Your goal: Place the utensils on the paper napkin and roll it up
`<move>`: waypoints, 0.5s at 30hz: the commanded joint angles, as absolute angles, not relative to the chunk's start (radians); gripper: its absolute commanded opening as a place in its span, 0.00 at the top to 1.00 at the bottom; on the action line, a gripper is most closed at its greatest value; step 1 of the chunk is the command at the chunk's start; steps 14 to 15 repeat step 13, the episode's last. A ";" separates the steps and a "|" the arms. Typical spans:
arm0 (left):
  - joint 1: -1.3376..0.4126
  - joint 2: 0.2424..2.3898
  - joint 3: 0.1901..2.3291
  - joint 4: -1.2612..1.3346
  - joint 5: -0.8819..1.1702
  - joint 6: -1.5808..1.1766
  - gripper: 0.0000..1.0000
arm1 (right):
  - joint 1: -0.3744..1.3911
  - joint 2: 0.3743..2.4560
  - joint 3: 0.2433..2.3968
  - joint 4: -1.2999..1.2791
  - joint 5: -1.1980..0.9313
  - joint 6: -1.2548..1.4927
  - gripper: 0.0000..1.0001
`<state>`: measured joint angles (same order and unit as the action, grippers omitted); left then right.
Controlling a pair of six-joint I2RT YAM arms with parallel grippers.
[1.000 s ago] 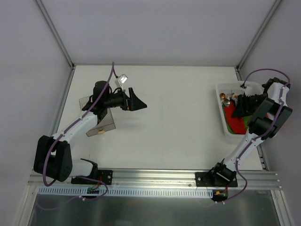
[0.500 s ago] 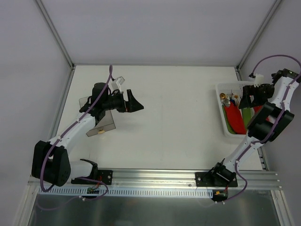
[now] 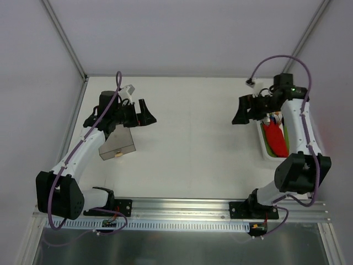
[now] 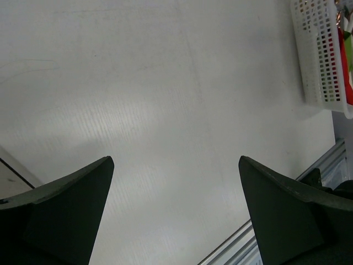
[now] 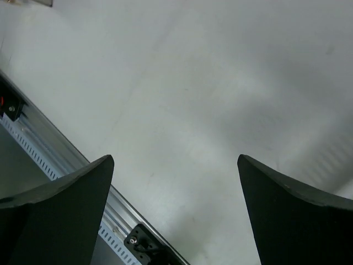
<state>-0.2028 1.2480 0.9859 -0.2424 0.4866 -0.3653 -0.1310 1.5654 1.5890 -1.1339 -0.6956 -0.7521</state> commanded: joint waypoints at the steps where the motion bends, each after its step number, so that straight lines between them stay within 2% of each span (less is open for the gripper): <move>1: -0.201 1.221 1.017 -0.339 0.433 -0.316 0.01 | 0.064 1.433 1.452 -0.791 -0.669 -0.471 0.01; 6: -0.201 1.215 0.999 -0.370 0.423 -0.298 0.01 | 0.315 1.407 1.276 -0.576 -0.517 -0.374 0.01; 15: -0.201 1.167 0.945 -0.371 0.429 -0.287 0.01 | 0.394 1.399 1.172 -0.489 -0.489 -0.347 0.01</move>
